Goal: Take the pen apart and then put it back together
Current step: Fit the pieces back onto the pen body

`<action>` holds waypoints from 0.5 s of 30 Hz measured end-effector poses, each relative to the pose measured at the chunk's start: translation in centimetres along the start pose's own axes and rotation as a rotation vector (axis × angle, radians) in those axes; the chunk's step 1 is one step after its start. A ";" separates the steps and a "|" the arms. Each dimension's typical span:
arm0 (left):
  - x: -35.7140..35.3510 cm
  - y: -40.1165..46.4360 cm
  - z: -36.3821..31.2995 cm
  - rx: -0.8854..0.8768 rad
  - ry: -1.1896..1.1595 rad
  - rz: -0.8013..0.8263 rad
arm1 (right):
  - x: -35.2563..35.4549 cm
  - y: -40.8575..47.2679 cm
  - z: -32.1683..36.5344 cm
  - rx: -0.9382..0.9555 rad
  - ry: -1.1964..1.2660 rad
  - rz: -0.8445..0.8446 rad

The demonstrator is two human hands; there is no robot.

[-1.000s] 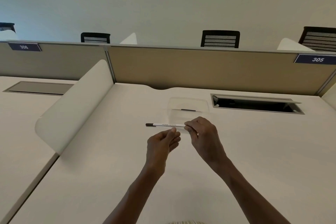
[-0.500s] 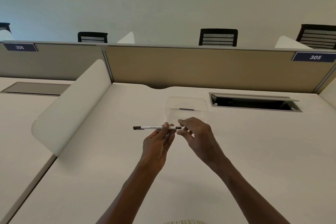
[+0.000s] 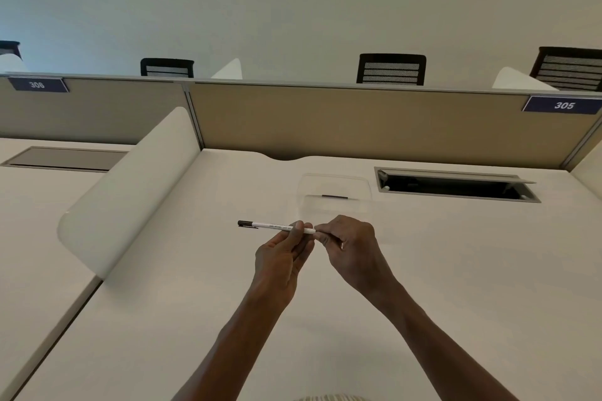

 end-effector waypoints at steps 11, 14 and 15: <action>0.2 0.0 -0.7 -0.049 0.017 0.024 | -1.5 -0.1 -0.2 -0.454 0.294 0.037; 0.4 0.1 -1.0 -0.055 -0.003 -0.003 | -1.7 0.1 -0.1 -0.456 0.331 0.075; 0.4 0.1 -1.1 -0.056 -0.007 -0.008 | -1.6 0.2 0.0 -0.423 0.322 0.100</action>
Point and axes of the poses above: each hand's wrist, its own y-axis towards the middle knuckle, its own x-axis out of the back of the hand, z = x × y, the point moved 2 cm from there along y, towards the middle knuckle, and after that the axes turned 14 degrees about -x, right-handed, at the moved point
